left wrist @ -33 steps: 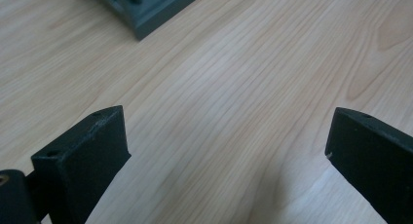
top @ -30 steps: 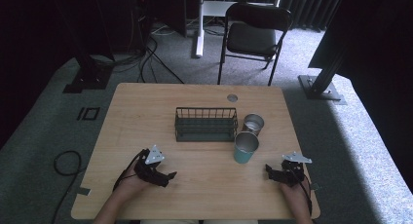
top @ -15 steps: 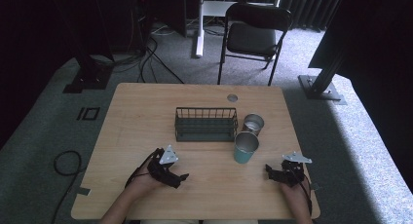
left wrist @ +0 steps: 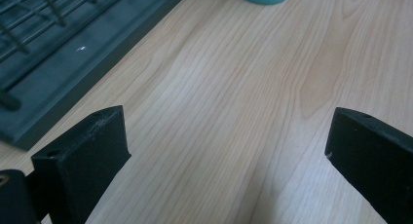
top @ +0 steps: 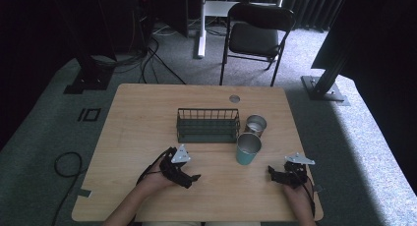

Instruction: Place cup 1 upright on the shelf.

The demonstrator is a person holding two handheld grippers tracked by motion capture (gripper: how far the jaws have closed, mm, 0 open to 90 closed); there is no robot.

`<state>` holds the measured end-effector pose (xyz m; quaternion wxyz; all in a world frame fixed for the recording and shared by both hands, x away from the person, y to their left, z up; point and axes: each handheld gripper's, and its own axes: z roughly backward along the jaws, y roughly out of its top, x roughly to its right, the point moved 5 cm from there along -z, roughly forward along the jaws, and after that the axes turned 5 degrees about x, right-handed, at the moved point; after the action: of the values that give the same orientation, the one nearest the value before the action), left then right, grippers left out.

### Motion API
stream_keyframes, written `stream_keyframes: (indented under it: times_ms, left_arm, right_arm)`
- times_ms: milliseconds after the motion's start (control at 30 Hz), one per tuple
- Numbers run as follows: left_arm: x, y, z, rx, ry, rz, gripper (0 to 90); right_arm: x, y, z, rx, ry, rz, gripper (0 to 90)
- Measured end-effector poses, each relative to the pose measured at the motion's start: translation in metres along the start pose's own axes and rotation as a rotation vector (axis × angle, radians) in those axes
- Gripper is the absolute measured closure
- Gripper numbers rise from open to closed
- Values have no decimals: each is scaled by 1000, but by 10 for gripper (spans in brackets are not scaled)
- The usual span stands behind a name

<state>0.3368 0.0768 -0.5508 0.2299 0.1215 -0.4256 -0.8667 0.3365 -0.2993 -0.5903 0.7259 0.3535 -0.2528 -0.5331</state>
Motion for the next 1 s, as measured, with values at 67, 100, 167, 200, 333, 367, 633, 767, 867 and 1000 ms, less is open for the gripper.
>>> stream_keyframes:
  times_ms: [67,100,167,200,333,367,633,767,867,1000]
  left_arm:
    - [1,3,-3,2,-6,1,25]
    - [2,4,-4,4,-11,2,25]
    - [5,7,-8,3,-20,-7,25]
    - [6,8,-9,3,-22,-11,24]
    - [10,15,-15,7,-36,-20,28]
    - [11,17,-17,10,-41,-25,53]
    - [15,30,-27,22,-54,-39,53]
    - [15,39,-31,32,-56,-46,53]
    - [16,45,-35,38,-61,-51,53]
    - [18,53,-40,54,-69,-52,53]
  right_arm:
    - [0,0,0,0,0,0,128]
    - [0,0,0,0,0,0,128]
    - [0,0,0,0,0,0,129]
    - [0,0,0,0,0,0,128]
    - [0,0,0,0,0,0,128]
    - [0,0,0,0,0,0,128]
    - [0,0,0,0,0,0,128]
    - [0,0,0,0,0,0,128]
    - [0,0,0,0,0,0,129]
    - [0,0,0,0,0,0,128]
